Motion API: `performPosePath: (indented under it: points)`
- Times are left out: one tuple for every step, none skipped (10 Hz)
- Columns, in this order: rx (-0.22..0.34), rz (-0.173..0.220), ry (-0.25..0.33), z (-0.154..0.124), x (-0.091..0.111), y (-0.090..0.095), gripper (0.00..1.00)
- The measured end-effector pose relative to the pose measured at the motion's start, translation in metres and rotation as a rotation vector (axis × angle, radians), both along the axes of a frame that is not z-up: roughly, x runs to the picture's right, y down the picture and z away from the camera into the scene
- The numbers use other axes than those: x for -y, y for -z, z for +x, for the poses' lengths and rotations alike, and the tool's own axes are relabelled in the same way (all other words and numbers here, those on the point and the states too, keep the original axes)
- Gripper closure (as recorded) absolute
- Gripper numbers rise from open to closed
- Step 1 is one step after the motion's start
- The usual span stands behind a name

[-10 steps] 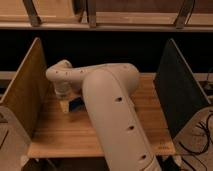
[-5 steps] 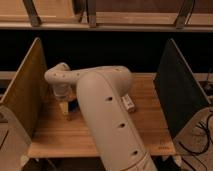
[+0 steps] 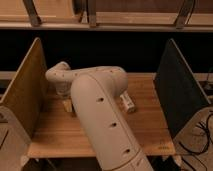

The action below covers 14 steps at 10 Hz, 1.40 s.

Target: Wipe the white sponge on the table

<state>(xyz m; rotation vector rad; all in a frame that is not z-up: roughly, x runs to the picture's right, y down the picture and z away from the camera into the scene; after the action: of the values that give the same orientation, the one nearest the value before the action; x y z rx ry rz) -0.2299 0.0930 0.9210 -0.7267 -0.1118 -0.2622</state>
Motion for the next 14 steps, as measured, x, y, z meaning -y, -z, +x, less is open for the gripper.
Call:
performPosePath:
  points:
    - [-0.014,-0.009,-0.011,0.004,-0.004,-0.003,0.2]
    - [-0.026,-0.024,-0.028,0.008,-0.011,-0.009,0.2]
    - [-0.031,-0.034,-0.036,0.01,-0.016,-0.012,0.2]
    - [-0.033,-0.042,-0.053,0.012,-0.019,-0.017,0.2]
    - [-0.03,-0.04,-0.064,0.01,-0.019,-0.02,0.23]
    - [-0.025,-0.03,-0.071,0.009,-0.017,-0.022,0.31]
    - [-0.021,-0.017,-0.075,0.007,-0.014,-0.023,0.39]
    - [-0.021,-0.001,-0.071,0.008,-0.01,-0.02,0.51]
    - [-0.021,0.011,-0.061,0.008,-0.008,-0.016,0.62]
    - [-0.018,0.015,-0.054,0.006,-0.008,-0.012,0.7]
    - [-0.014,0.011,-0.042,0.002,-0.013,-0.008,0.8]
    - [-0.007,-0.004,-0.023,-0.005,-0.023,0.0,0.92]
    - [-0.004,-0.021,-0.009,-0.011,-0.032,0.005,0.97]
    - [0.004,-0.054,0.009,-0.021,-0.046,0.014,1.0]
